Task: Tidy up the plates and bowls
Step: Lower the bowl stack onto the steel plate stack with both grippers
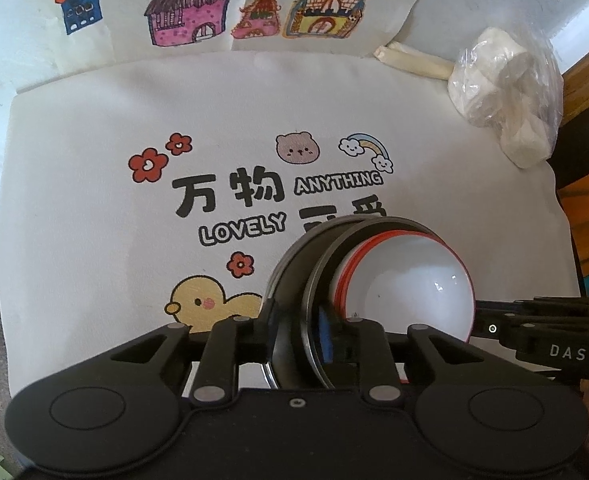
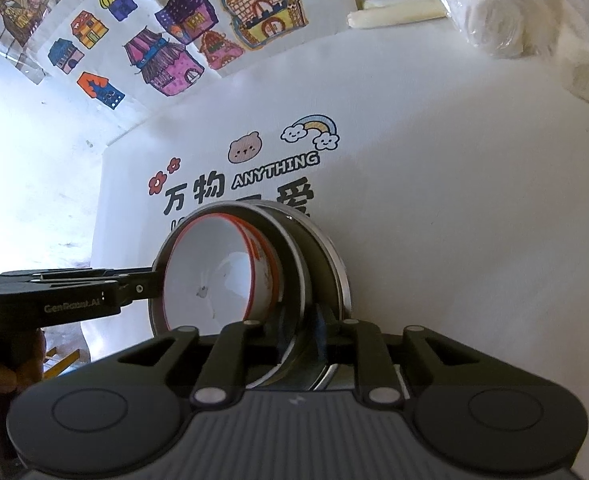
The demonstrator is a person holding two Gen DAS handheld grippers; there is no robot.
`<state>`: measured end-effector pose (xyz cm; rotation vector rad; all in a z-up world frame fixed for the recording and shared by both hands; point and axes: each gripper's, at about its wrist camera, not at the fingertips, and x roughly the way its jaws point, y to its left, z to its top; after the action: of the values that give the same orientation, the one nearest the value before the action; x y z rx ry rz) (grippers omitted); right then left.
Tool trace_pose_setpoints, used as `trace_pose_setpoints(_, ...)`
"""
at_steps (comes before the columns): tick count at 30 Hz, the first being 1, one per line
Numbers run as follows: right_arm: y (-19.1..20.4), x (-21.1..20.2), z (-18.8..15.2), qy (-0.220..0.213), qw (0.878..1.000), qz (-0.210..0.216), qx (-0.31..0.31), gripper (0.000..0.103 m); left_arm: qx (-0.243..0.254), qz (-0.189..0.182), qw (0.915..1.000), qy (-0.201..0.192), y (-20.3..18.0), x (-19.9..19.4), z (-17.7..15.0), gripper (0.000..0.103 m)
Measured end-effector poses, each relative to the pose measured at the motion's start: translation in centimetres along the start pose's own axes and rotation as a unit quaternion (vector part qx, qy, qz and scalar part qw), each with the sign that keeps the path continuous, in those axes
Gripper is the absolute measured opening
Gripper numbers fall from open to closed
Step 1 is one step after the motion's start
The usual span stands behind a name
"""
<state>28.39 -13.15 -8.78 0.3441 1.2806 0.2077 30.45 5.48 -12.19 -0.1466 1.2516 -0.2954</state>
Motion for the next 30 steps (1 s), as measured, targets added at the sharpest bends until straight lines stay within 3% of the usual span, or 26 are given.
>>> trace_pose_setpoints(3,-0.1,-0.2,-0.1,-0.005,1.000,-0.004,0.001,0.030,0.001,0.014,0.9999,-0.006,0.1,-0.3,-0.1,0.037)
trace_pose_setpoints(16,-0.5,-1.1,-0.6,-0.021,0.999,-0.022,0.014,0.054,-0.009,0.035,0.9990,-0.025,0.2,-1.1,-0.6,0.055)
trace_pose_setpoints(30,-0.8,-2.3,-1.3,-0.039,0.998,-0.033,0.023,0.075,-0.022,0.058,0.9970,-0.047,0.1,-2.1,-1.2,0.082)
